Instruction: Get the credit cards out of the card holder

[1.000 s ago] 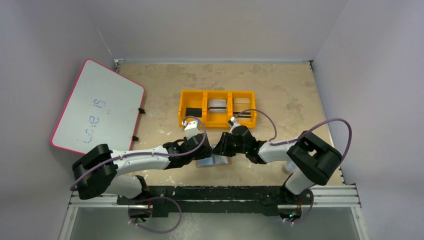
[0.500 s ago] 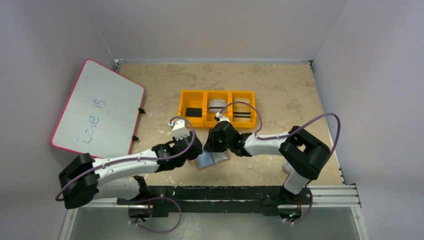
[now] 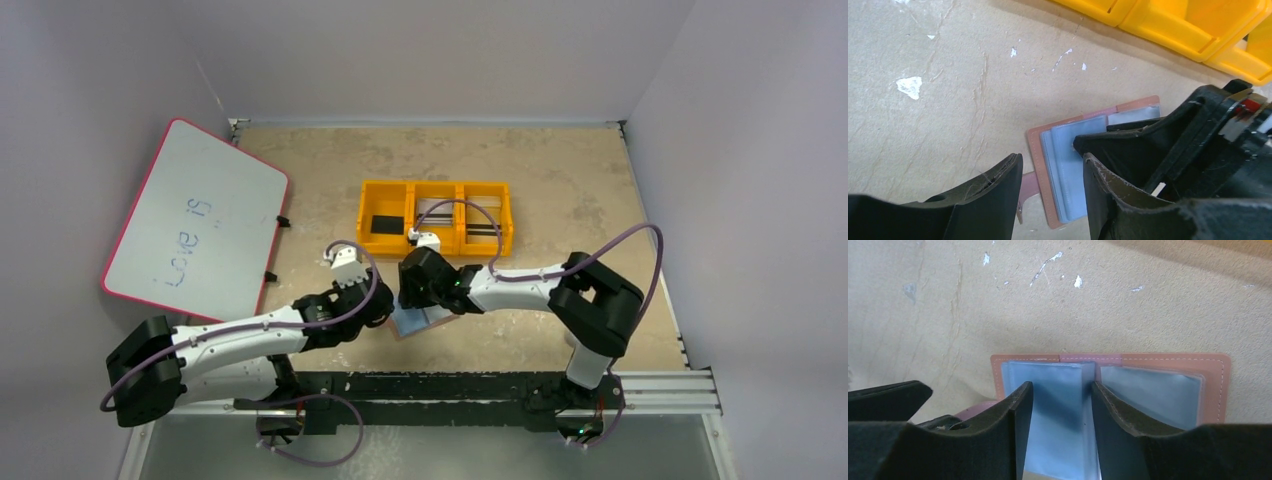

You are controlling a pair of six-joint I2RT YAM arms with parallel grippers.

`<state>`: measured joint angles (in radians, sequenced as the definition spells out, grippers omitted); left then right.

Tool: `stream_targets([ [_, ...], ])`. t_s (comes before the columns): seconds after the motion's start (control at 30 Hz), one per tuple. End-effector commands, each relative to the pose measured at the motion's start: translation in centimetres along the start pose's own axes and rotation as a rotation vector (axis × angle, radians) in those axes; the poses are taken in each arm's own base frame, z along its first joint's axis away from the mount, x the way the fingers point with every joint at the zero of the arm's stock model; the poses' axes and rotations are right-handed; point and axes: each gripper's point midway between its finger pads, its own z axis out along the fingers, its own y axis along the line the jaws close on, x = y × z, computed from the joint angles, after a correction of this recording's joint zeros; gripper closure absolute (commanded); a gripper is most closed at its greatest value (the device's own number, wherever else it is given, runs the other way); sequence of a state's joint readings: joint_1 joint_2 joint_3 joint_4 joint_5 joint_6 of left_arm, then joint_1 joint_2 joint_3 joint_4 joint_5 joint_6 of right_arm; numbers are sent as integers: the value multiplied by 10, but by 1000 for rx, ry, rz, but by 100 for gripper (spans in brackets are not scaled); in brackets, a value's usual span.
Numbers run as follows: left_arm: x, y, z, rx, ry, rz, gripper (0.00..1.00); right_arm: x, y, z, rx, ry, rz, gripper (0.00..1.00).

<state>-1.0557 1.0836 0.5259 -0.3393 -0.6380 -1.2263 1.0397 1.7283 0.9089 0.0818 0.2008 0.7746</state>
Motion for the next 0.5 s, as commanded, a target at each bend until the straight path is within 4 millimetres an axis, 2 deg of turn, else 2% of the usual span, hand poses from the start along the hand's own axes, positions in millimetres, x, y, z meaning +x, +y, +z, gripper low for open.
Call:
stream_targets([
  [0.0,-17,1,-8,8,-59,-59,53,31,-25,6,135,100,-113,50],
  [0.07,-21,5,-11,4,-76,-73,53,42,-38,9,199,124,-153,53],
  [0.1,-24,7,-13,2,-84,-80,53,37,-32,10,212,112,-164,59],
  [0.13,-25,9,-14,0,-89,-86,53,38,-34,11,237,114,-174,68],
  [0.17,-26,12,-15,-2,-96,-91,53,40,-39,12,273,125,-177,73],
  [0.27,-28,12,-18,8,-98,-102,53,42,-47,14,349,143,-168,79],
  [0.33,-29,9,-21,19,-90,-98,53,35,-40,10,335,124,-133,84],
  [0.4,-32,4,-24,32,-85,-90,53,31,-22,3,245,114,-87,89],
  [0.47,-36,-1,-28,42,-85,-77,53,22,-12,-2,167,78,-26,99],
])
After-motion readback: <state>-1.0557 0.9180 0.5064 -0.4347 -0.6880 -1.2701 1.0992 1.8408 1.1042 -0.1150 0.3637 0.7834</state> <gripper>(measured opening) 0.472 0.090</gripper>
